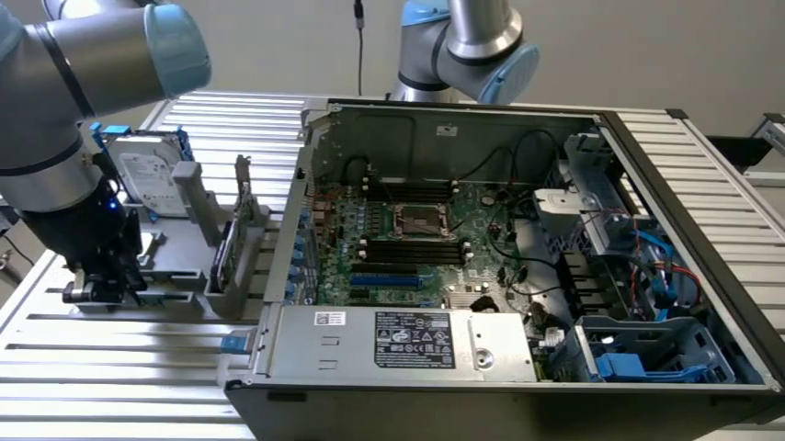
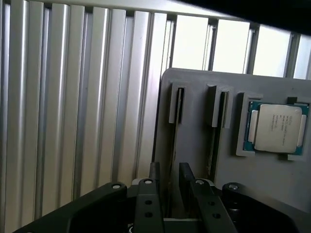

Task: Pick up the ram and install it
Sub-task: 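Insert the ram into the slot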

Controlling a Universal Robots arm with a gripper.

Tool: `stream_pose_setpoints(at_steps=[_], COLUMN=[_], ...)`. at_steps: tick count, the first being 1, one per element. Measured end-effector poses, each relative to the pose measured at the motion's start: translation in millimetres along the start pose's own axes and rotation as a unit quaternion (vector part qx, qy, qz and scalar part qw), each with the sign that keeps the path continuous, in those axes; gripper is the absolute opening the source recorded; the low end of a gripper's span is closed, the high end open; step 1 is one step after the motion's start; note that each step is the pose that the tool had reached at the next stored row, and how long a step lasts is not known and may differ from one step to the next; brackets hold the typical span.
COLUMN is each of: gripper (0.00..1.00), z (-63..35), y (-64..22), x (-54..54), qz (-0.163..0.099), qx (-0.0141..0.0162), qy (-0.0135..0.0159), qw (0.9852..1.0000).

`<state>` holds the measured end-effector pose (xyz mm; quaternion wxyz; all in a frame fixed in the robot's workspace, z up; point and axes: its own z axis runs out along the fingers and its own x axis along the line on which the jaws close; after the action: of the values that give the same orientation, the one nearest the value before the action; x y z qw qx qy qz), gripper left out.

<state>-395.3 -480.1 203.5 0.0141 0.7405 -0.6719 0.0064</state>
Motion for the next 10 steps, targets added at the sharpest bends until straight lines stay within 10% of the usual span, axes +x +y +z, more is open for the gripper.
stream_pose_setpoints(at_steps=[10], gripper=[0.31], z=[7.3], y=[1.4], x=[-1.3], qz=[0.001], qx=[-0.0043], qy=[-0.0004], qw=[1.0])
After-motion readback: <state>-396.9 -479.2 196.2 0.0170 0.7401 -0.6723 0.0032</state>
